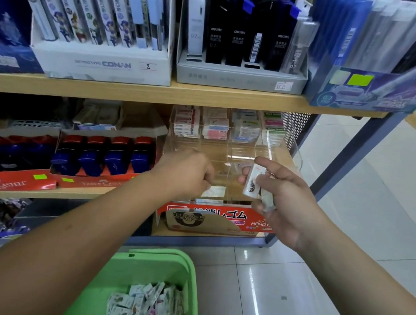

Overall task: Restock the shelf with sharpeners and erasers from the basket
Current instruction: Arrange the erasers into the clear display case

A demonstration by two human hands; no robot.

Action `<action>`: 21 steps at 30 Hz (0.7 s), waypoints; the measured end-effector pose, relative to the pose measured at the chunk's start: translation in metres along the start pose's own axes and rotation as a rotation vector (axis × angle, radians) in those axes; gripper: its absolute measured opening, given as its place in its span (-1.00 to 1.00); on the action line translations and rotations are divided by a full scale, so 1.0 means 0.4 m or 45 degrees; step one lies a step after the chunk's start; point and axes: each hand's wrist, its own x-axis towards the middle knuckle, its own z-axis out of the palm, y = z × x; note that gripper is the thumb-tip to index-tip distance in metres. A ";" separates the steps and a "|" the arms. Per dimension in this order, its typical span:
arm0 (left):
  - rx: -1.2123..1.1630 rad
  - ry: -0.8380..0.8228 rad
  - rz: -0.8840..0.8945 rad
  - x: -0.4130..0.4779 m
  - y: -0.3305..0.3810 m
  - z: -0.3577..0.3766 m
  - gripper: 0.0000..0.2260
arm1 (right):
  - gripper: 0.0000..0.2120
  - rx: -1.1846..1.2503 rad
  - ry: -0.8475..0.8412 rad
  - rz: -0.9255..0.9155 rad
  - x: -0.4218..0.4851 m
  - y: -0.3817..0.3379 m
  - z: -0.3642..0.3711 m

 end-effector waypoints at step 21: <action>-0.620 0.128 -0.109 -0.093 -0.174 -0.066 -0.74 | -0.62 -0.199 -0.147 0.059 0.045 0.045 0.186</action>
